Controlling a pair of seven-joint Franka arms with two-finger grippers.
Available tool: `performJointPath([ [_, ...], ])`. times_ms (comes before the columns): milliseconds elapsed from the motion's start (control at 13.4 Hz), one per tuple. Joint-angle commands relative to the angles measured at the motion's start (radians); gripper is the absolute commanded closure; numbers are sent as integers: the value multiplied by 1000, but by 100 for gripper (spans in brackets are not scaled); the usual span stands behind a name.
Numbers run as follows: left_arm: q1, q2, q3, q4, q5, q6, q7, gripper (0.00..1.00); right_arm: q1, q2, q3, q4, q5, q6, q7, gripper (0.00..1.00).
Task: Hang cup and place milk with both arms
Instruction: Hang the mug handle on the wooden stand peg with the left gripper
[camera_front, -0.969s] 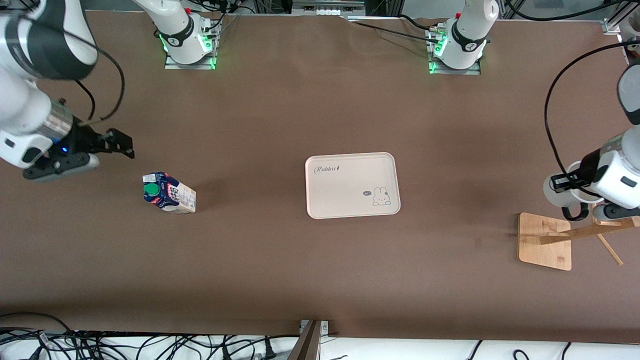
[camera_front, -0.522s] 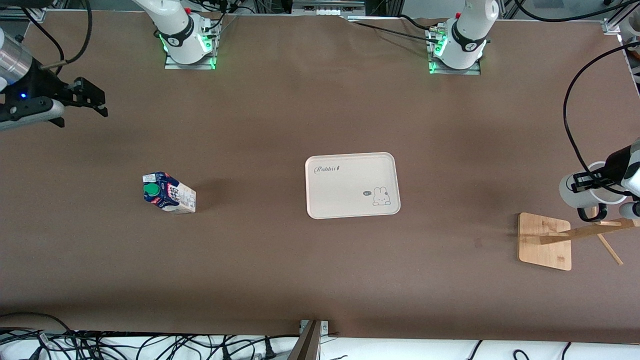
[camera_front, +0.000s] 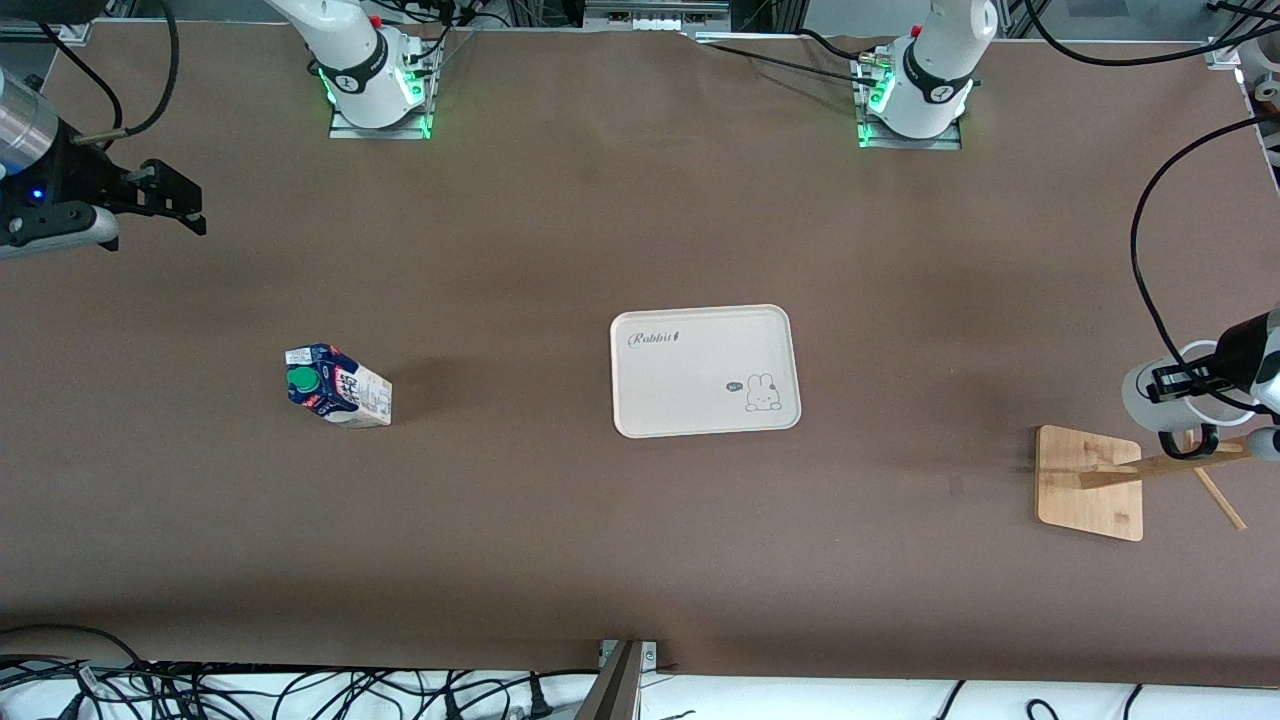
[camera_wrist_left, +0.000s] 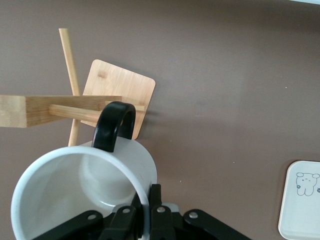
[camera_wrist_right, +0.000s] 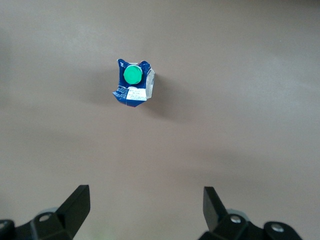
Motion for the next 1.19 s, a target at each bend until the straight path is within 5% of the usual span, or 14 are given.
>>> performJointPath([
  [0,28,16,-6,38,-14,-16,23,100,-11,32,-3,37,-17,8,9,0],
  [75,28,14,-6,39,-9,-19,23,85,-11,32,-5,31,-18,10,9,0],
  [149,28,14,-8,38,-11,-21,23,13,-10,32,-5,27,-18,13,11,0],
  [224,33,13,-11,36,-24,-18,20,0,-10,29,-5,24,-18,11,11,0],
  [596,-12,-15,-32,38,-23,-33,22,0,18,6,-28,-10,-18,40,9,0],
  [820,-74,-48,-64,33,-20,-94,23,0,90,8,-113,-9,-14,39,8,0],
  [1118,-151,-96,-74,3,-20,-151,26,0,93,17,-115,1,-15,39,8,0],
])
